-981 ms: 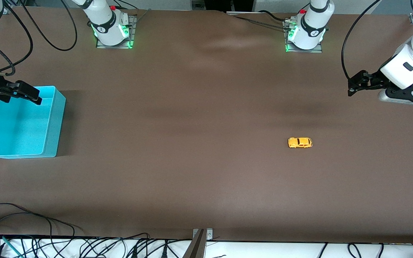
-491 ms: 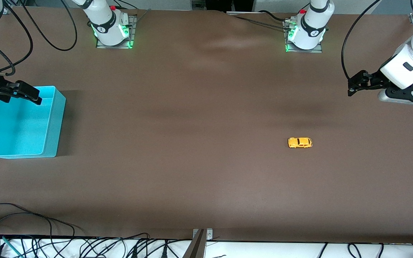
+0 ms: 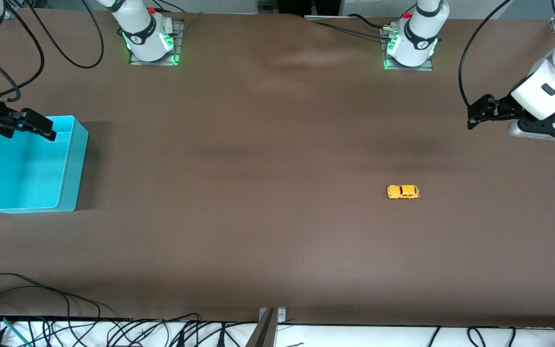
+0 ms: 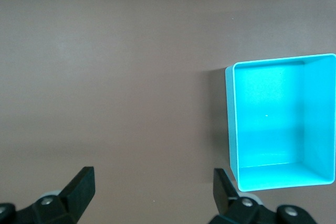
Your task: Wind up and store yellow beetle car
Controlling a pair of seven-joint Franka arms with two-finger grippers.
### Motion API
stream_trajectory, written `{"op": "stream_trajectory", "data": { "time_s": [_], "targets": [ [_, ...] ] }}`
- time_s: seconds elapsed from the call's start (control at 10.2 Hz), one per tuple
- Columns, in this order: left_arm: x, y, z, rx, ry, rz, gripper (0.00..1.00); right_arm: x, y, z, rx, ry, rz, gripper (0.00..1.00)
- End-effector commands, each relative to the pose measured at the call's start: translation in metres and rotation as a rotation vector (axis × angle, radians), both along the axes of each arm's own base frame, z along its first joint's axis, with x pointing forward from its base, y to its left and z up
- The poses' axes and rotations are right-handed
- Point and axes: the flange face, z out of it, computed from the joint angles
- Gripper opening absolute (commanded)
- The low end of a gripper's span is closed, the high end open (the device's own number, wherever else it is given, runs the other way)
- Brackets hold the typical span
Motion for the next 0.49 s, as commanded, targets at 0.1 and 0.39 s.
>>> {"op": "stream_trajectory", "data": {
  "time_s": [0.1, 0.39],
  "targets": [
    [0.006, -0.001, -0.003, -0.049, 0.023, -0.017, 1.00, -0.003, -0.001, 0.002, -0.010, 0.005, 0.003, 1.00],
    [0.032, -0.007, -0.037, -0.065, 0.052, -0.219, 1.00, -0.003, 0.000, 0.001, -0.010, 0.005, 0.006, 1.00]
  ]
}}
